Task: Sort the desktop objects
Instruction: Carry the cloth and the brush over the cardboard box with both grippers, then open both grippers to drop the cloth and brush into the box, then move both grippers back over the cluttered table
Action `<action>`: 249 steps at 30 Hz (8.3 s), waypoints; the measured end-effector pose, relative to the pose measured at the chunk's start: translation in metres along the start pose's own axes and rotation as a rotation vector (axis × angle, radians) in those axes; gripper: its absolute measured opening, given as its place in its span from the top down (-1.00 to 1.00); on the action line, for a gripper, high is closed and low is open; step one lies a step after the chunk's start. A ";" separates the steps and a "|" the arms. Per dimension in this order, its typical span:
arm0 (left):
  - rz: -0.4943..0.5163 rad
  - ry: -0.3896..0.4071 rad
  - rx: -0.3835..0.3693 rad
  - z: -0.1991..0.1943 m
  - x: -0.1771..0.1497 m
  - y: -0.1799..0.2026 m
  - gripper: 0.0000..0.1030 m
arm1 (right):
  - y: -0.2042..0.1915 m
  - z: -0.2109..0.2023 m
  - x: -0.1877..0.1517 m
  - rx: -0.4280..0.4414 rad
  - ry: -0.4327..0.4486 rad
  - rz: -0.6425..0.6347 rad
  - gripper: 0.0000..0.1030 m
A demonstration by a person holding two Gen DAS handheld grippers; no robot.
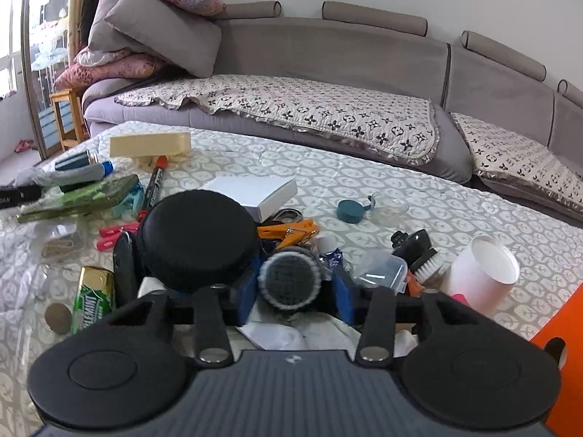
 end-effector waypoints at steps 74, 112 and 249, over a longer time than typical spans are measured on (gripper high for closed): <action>0.272 0.182 -0.311 -0.210 -0.034 0.204 0.63 | 0.132 -0.258 -0.105 -0.148 0.176 0.205 0.32; 0.339 0.082 -0.356 -0.187 -0.030 0.322 0.63 | 0.256 -0.209 -0.102 -0.189 0.142 0.334 0.32; 0.060 0.097 -0.114 -0.153 0.013 0.150 -1.00 | 0.063 -0.144 0.015 -0.017 0.058 0.246 -1.00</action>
Point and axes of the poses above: each gripper's, at about its wrist camera, not at the fingertips, and z roughly the way its jaws point, y to its right, x to its top, the point moved 5 cm from there along z, roughly the way its jaws point, and after that the axes turned 8 degrees about -y, right-handed, at the moved point
